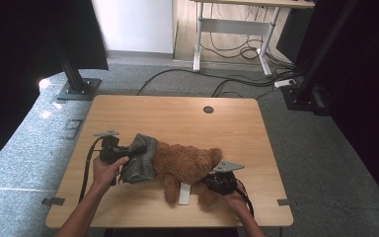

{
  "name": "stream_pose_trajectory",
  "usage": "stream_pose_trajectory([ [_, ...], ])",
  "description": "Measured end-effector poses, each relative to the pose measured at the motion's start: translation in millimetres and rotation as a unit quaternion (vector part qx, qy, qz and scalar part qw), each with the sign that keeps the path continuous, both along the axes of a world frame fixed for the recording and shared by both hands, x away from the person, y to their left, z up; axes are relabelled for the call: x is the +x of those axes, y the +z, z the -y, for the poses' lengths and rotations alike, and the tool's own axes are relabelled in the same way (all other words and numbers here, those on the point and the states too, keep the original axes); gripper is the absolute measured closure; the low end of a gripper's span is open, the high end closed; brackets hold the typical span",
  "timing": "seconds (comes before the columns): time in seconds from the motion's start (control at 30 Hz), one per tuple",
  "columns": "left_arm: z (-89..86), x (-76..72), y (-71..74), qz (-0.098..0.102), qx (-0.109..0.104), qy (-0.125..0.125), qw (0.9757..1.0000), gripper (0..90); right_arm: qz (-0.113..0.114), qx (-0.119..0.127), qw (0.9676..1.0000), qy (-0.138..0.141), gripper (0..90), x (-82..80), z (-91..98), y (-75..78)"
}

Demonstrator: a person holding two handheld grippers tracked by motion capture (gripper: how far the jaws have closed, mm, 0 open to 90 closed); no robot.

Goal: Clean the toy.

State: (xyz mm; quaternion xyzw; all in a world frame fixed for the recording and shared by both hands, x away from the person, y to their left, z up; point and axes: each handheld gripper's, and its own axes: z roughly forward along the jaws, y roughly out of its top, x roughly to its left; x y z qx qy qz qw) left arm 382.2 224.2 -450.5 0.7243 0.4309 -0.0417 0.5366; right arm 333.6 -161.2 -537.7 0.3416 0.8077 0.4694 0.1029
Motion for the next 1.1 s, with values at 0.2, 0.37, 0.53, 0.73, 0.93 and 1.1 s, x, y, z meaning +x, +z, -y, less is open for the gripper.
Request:
stream_pose_trajectory([
  [0.2,58.4,7.5,10.8,0.004,0.003,-0.056,0.9984,75.6,0.002,0.0,1.0,-0.001,77.4,1.0,-0.7,0.0],
  [0.37,115.4,10.8,12.1,0.004,0.023,-0.101,0.9946,75.5,0.003,0.0,1.0,0.0,77.4,1.6,-0.8,0.0],
  [0.53,160.1,17.0,5.6,-0.013,0.044,-0.124,0.9912,75.4,0.001,0.0,1.0,-0.002,77.3,1.6,-0.2,-0.1],
  [0.73,162.6,19.8,-2.7,-0.024,0.061,-0.116,0.9911,75.8,-0.004,0.001,1.0,-0.007,77.2,2.7,2.2,-2.1],
  [0.93,130.9,17.9,-5.1,-0.021,0.062,-0.085,0.9942,76.0,-0.001,-0.003,1.0,-0.004,77.3,2.1,1.3,-2.5],
  [1.1,92.1,18.6,-13.0,-0.033,0.048,-0.054,0.9968,76.1,-0.003,-0.002,1.0,-0.004,77.4,1.7,0.9,-3.1],
])
